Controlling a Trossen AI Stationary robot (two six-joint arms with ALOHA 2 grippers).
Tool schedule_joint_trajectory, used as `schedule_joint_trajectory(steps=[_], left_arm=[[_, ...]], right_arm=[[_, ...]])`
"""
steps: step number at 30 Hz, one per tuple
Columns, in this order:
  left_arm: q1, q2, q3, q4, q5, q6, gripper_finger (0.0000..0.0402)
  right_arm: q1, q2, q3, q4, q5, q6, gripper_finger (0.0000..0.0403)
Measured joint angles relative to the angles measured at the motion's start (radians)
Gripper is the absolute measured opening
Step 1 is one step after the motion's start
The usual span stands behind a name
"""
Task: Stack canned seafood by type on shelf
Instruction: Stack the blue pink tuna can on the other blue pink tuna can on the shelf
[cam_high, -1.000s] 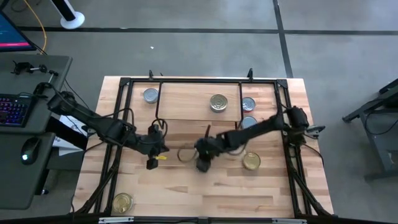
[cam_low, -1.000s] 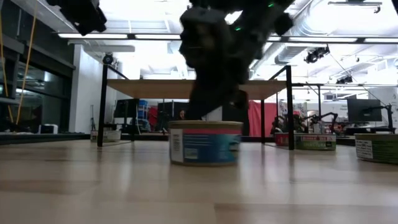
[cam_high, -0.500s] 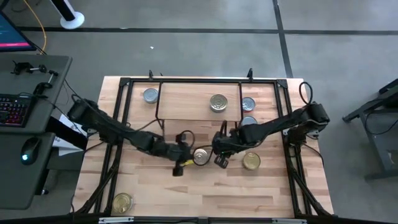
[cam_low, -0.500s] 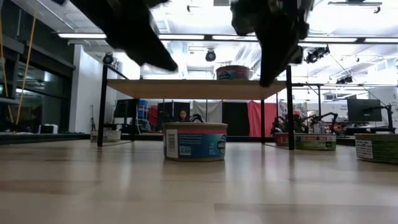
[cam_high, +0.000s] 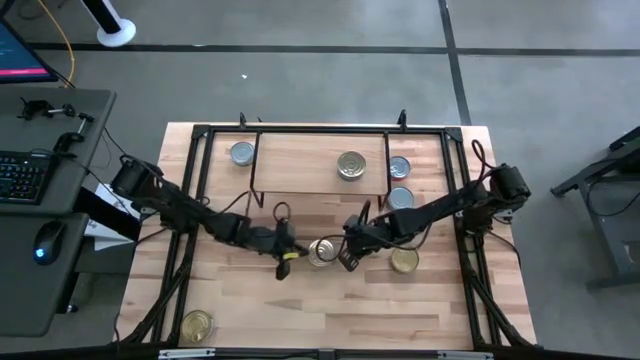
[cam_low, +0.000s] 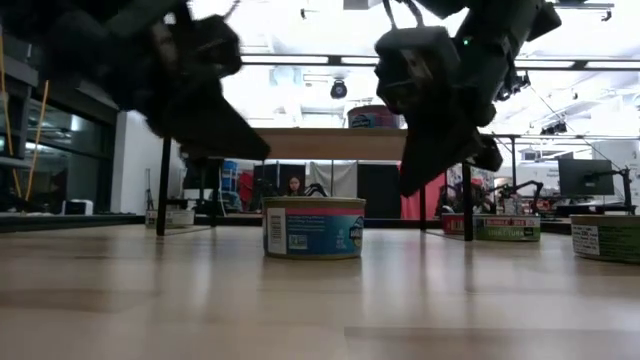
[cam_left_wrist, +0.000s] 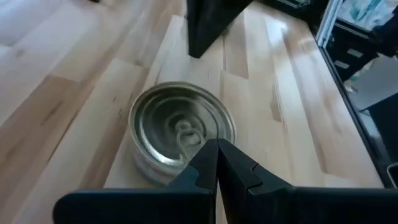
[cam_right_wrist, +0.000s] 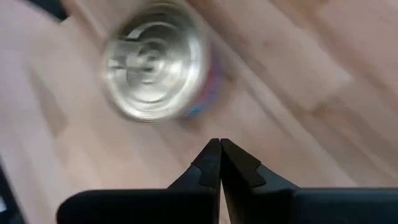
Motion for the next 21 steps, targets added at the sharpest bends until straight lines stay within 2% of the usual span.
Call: schedule_joint_trajectory(steps=[5, 9, 18, 21], left_arm=[[0.001, 0.020, -0.008, 0.128, -0.050, 0.125, 0.0000], [0.002, 0.085, 0.010, 0.085, -0.065, 0.247, 0.0000], [-0.003, 0.134, 0.016, 0.081, -0.047, 0.256, 0.0000], [0.001, 0.151, 0.018, 0.092, -0.047, 0.269, 0.0000]], right_arm=[[-0.023, 0.007, -0.009, 0.044, 0.010, 0.053, 0.0000], [-0.051, 0.008, -0.060, 0.128, -0.048, 0.138, 0.0000], [-0.055, 0.008, -0.105, 0.216, -0.066, 0.274, 0.0000], [-0.055, 0.008, -0.105, 0.221, -0.025, 0.316, 0.0000]])
